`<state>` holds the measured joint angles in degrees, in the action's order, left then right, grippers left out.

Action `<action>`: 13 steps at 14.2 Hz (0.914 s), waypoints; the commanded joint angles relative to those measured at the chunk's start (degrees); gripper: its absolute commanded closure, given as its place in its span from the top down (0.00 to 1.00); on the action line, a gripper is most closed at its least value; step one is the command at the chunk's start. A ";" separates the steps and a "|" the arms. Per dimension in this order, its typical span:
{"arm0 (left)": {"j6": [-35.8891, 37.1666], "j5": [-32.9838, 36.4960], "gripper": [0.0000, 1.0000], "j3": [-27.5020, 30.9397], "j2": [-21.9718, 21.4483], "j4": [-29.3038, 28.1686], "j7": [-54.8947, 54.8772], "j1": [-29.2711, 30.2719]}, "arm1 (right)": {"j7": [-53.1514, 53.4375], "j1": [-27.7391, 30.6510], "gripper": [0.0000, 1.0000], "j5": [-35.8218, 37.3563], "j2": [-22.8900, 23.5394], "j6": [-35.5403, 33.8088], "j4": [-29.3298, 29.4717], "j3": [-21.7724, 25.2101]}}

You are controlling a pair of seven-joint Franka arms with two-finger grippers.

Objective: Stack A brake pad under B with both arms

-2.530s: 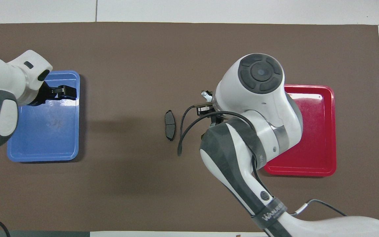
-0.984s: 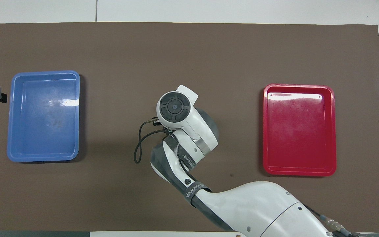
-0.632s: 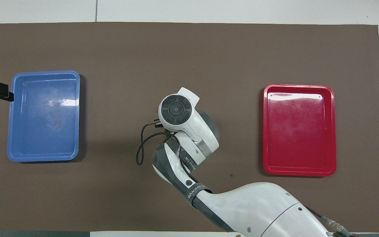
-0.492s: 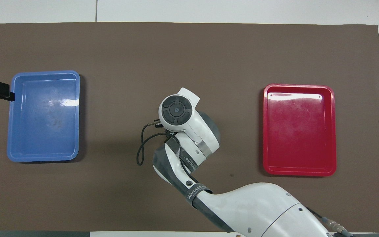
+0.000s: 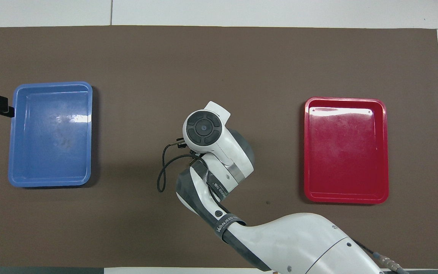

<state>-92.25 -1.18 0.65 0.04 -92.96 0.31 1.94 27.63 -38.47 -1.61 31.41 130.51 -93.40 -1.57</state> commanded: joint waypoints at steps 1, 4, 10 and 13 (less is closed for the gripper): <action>0.05 1.00 1.00 0.06 -0.92 -0.73 0.75 -0.01 | 0.41 0.07 1.00 0.73 -2.05 -2.70 1.63 0.33; 0.06 1.09 1.00 0.23 -0.92 -0.64 0.75 -0.01 | -0.03 5.31 1.00 0.90 -9.68 -8.40 0.59 1.21; 0.14 1.00 1.00 0.32 -0.92 -0.64 0.75 0.08 | -3.26 23.51 1.00 1.08 -23.22 -31.51 0.59 1.22; 0.14 1.09 1.00 0.41 -0.92 -0.64 0.75 0.08 | -16.51 33.08 1.00 1.08 -27.97 -38.99 0.59 1.22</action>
<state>-92.25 -1.15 0.97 0.04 -92.96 0.32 1.97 17.88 -10.70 -0.71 6.65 94.11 -90.94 0.70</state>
